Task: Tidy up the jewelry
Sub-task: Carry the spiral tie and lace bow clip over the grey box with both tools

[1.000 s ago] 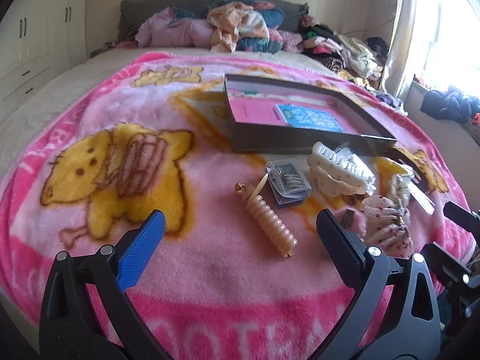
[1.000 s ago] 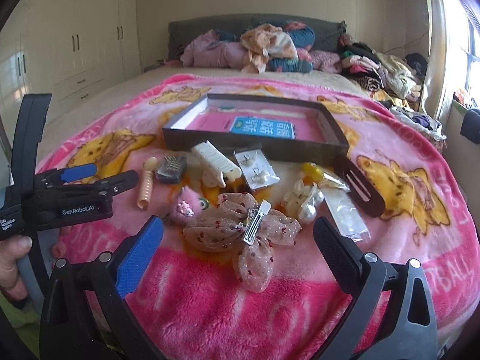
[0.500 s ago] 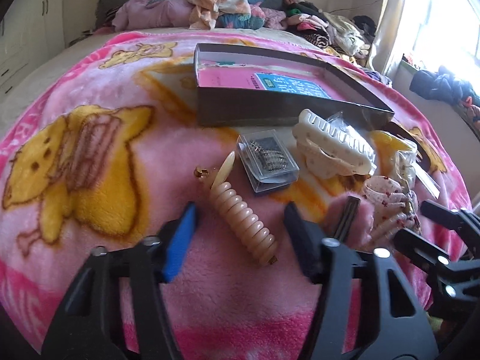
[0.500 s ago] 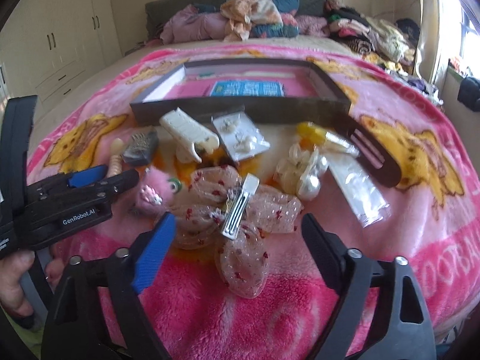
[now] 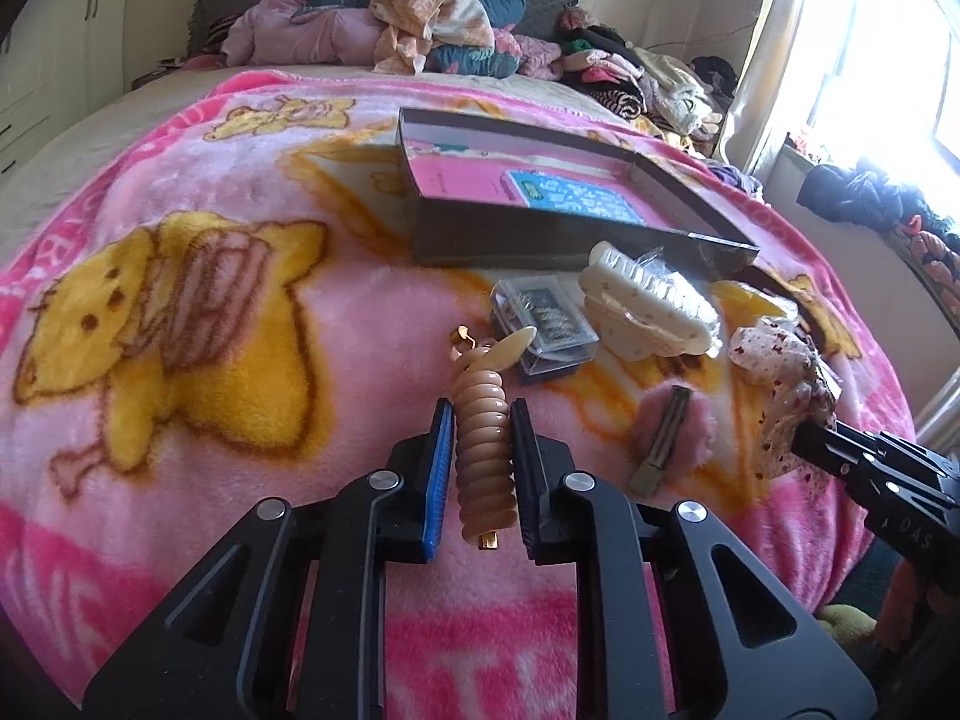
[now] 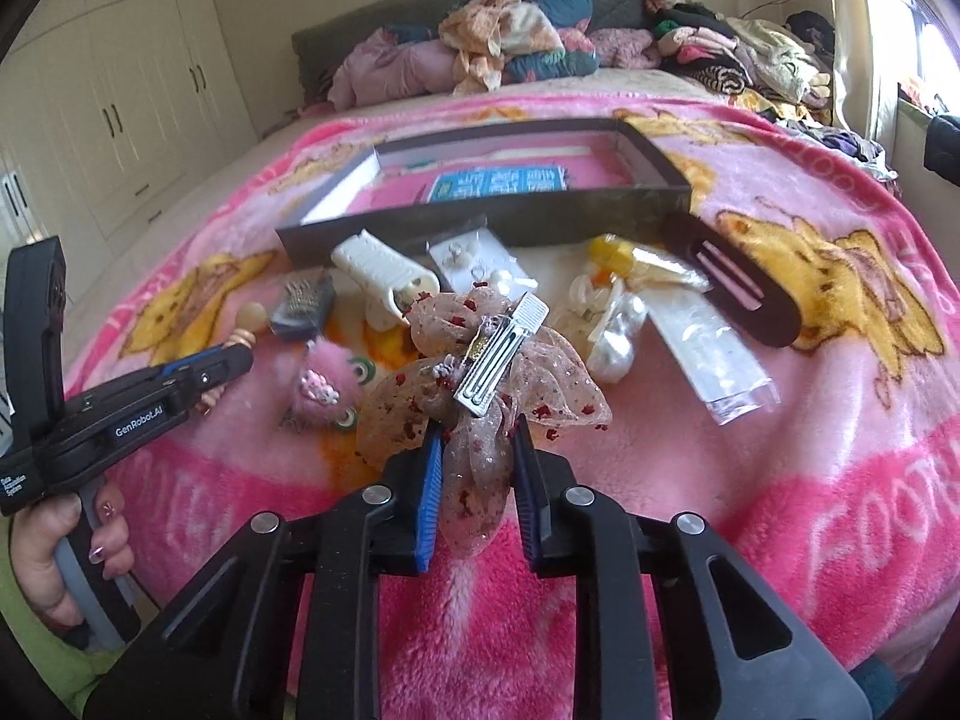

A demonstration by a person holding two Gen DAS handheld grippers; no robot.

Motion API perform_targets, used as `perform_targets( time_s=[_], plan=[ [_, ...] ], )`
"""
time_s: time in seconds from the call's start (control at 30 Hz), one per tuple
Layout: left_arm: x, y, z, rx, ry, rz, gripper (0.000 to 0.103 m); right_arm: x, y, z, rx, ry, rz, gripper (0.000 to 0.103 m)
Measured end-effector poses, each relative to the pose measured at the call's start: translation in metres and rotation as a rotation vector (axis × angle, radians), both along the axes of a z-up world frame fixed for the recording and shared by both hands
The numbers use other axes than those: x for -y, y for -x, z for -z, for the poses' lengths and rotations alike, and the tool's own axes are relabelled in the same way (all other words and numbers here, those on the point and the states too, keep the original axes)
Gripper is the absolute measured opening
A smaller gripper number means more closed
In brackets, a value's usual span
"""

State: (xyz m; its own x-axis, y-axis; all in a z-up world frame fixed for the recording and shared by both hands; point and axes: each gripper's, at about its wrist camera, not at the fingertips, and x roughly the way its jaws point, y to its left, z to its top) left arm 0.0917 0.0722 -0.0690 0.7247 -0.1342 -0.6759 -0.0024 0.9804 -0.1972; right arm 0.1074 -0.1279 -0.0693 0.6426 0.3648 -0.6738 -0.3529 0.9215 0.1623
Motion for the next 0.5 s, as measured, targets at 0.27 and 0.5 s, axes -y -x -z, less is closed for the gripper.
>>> perform_targets(
  time_s=[0.27, 0.5],
  plan=[
    [0.003, 0.003, -0.027, 0.063, -0.008, 0.016, 0.012, 0.017, 0.005, -0.017, 0.081, 0.003, 0.028, 0.021],
    [0.014, -0.018, -0.040, 0.094, -0.003, 0.049, 0.012, 0.024, -0.004, -0.032, 0.132, 0.014, 0.044, 0.021]
  ],
)
